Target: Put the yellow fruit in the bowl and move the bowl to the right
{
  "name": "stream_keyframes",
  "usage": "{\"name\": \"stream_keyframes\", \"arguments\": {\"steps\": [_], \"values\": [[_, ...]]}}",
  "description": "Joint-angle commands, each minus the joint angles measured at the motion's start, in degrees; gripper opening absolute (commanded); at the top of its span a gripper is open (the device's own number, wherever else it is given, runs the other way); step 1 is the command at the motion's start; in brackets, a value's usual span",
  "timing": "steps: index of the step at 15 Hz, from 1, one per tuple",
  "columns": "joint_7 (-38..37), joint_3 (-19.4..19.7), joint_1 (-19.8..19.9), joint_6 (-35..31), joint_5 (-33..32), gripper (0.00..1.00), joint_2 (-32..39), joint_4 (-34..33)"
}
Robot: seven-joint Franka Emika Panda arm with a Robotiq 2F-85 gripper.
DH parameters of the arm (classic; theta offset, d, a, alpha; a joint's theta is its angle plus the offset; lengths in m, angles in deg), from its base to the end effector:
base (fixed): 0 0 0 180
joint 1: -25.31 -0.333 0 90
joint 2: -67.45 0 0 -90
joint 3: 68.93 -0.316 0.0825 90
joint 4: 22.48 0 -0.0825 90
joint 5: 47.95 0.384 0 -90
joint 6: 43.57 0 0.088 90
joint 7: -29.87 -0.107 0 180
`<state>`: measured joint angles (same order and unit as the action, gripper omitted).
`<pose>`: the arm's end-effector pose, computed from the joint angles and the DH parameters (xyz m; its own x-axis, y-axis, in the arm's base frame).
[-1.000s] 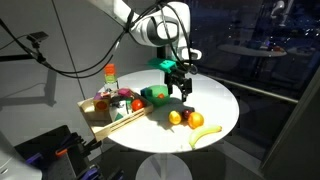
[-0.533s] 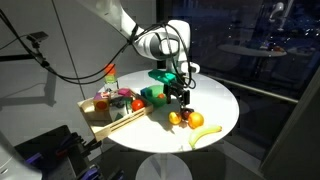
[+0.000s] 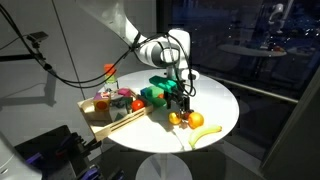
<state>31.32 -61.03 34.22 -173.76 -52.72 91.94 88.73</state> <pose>0.5852 -0.1757 0.2567 0.9737 -0.2049 -0.0998 -0.1935 -0.9746 0.1125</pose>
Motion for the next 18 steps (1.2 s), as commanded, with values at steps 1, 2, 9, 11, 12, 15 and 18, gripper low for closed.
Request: {"name": "stream_keyframes", "arguments": {"steps": [1,2,9,11,12,15,18], "values": [[1.8,-0.2,0.5,-2.2,-0.1,1.00,1.6,-1.0],[1.8,-0.2,0.5,-2.7,-0.1,1.00,2.1,-1.1],[1.4,0.1,0.3,-4.2,-0.3,0.56,3.6,-1.4],[1.3,0.2,0.3,-3.0,-0.1,0.44,2.6,-1.3],[1.0,0.2,0.2,-2.4,0.0,0.44,1.8,-1.1],[1.2,0.0,0.2,-0.6,0.5,0.44,-0.6,-0.6],[1.2,-0.4,-0.1,1.6,0.9,0.44,-3.6,-0.1]]}}
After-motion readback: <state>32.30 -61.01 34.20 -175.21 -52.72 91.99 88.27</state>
